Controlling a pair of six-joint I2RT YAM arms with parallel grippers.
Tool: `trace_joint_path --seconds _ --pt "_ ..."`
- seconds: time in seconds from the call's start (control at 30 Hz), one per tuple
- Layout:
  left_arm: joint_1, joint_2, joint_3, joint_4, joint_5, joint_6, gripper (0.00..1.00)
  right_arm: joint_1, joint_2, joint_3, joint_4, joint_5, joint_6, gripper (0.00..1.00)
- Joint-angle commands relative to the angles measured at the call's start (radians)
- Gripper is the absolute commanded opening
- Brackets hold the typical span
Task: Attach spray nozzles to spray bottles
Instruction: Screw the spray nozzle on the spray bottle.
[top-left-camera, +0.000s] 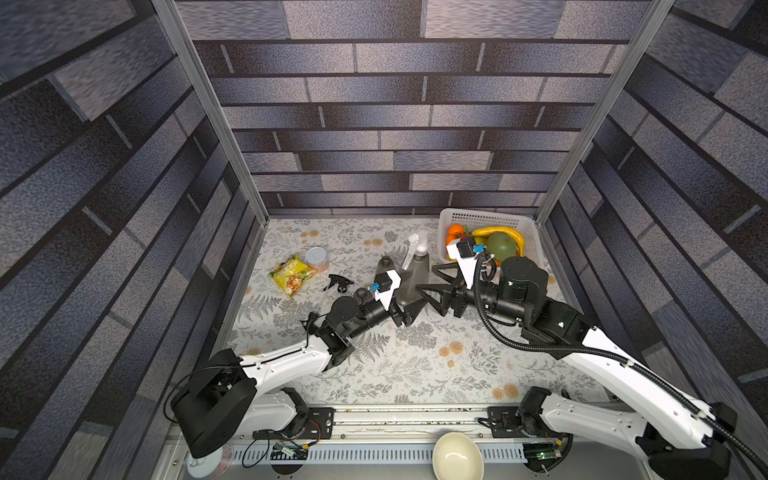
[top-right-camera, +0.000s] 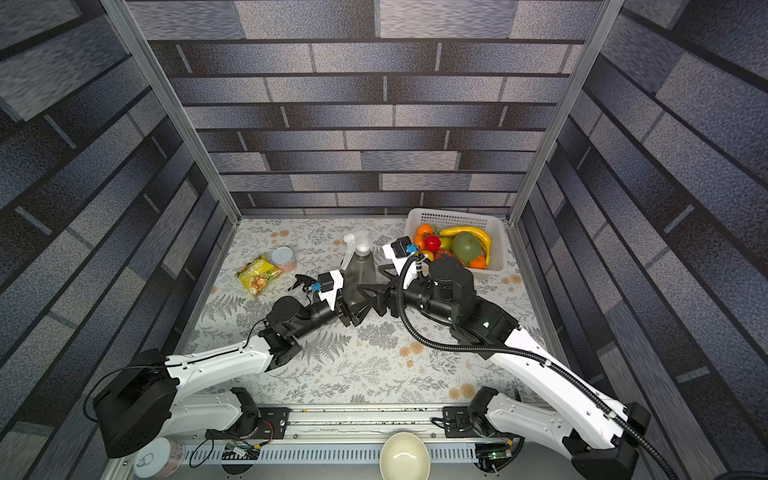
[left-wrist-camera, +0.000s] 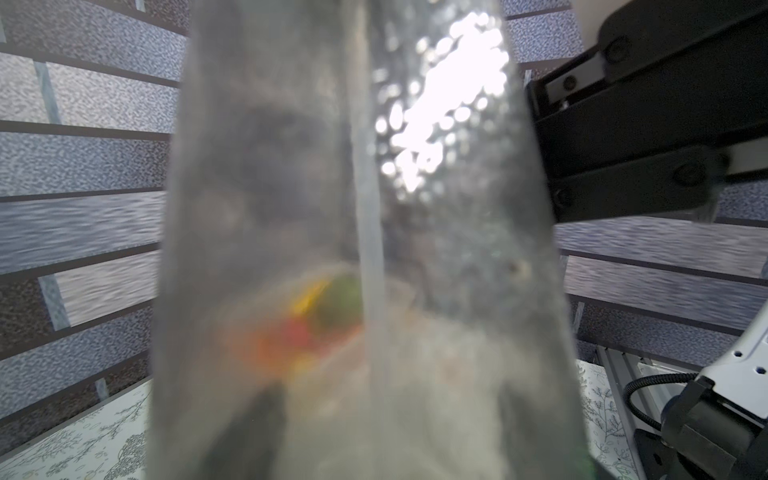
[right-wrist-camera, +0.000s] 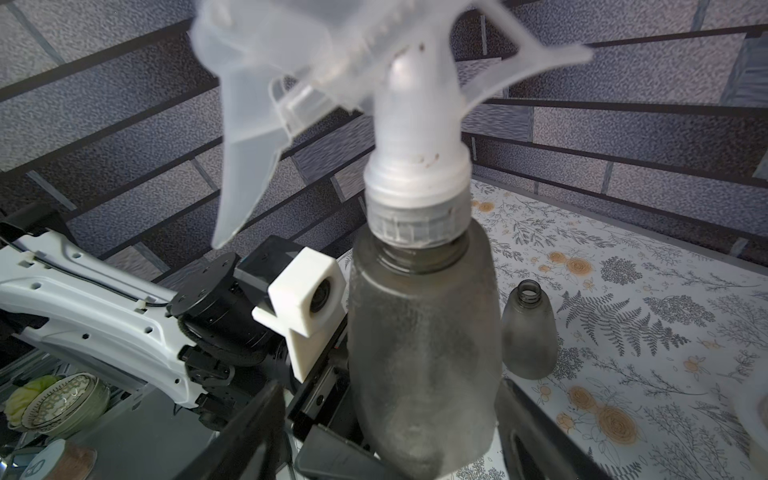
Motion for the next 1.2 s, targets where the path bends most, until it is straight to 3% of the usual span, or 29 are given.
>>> trace_joint_path --seconds 0.0,0.13,0.33,1.17 --pt "0.009 -0.025 -0.012 0.028 -0.006 -0.022 0.81 -0.007 -0.022 0.061 -0.067 0.027 -0.055 0.71" --pt "0.008 -0.041 -0.009 0.011 0.015 -0.029 0.8 -0.075 0.021 0.137 -0.077 -0.082 -0.064 0.59" --pt "0.006 -0.046 0.001 -0.005 0.031 -0.034 0.8 -0.13 0.097 0.21 -0.042 -0.195 -0.056 0.59" --pt "-0.032 -0.046 0.046 -0.067 0.053 0.013 0.8 -0.138 0.189 0.221 0.062 -0.173 0.009 0.36"
